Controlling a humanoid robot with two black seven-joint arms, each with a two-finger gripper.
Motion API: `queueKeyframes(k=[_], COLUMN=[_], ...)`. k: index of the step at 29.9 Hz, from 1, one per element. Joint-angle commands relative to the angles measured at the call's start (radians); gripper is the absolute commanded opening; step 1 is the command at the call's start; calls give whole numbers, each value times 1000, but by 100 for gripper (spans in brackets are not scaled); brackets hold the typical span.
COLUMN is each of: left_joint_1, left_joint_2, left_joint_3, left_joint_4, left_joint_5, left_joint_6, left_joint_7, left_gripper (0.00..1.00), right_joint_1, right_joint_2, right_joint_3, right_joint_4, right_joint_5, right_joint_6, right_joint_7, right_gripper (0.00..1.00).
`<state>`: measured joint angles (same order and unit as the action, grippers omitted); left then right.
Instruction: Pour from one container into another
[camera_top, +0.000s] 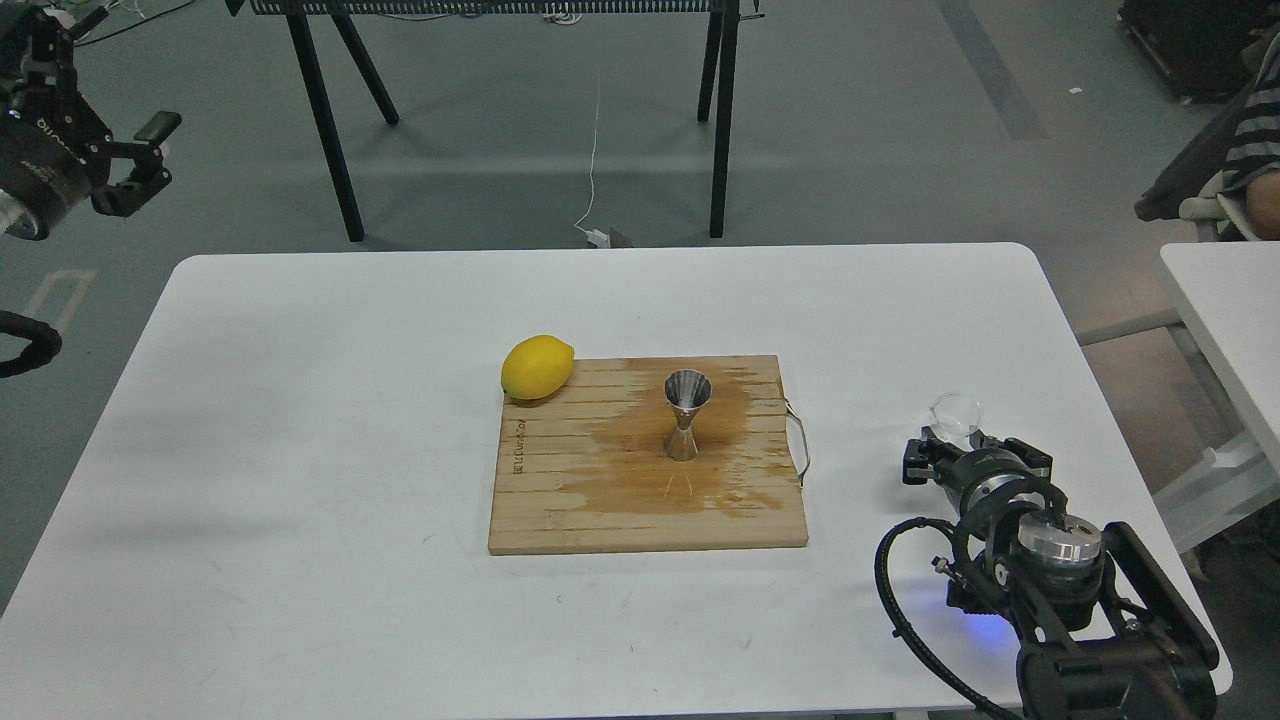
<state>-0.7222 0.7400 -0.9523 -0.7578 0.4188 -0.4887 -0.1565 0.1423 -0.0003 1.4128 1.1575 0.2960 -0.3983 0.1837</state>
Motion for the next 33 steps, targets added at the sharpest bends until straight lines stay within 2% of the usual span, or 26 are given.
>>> queueKeyframes(k=[1,6,7,8,12,15,16,23,28,33], left_joint_1=[0,1,0,1,1,1,1,1,0,-2], left_joint_2=[1,-1,-2,-2,-2,-2,-2,-8,-11,-34], left_joint_3=[1,3,3,3,1,-5,-6,-11,-13,-31], left_joint_4=[0,0,0,0,0,0,0,0,0,3], left_joint_5=[0,0,0,0,0,0,-2,-3,-3,-20], left_joint_6=[0,0,0,0,0,0,0,0,0,0], left_joint_7=[0,-2,-2,-3,-5,-5,-5,-8,-11,-11], left_gripper=[99,99,99,99,99,99,99,99,99,99], right_joint_1=[-3,2,3,6,14,14,14,-7,-38,52], right_joint_2=[0,0,0,0,0,0,0,-18,-151,-374], right_joint_3=[-5,-26,-26,-26,-26,-28,-29,-67,-71,-115], right_joint_4=[-1,-1,-1,-1,1,13,17,131,275,280], right_joint_5=[-2,-2,-2,-2,-2,-2,-2,-3,-5,-5], right_joint_6=[10,7,7,1,-4,-4,-4,24,53,82], right_joint_7=[0,3,3,3,3,5,5,2,0,-4], right_gripper=[50,53,58,66,72,89,91,97,97,98])
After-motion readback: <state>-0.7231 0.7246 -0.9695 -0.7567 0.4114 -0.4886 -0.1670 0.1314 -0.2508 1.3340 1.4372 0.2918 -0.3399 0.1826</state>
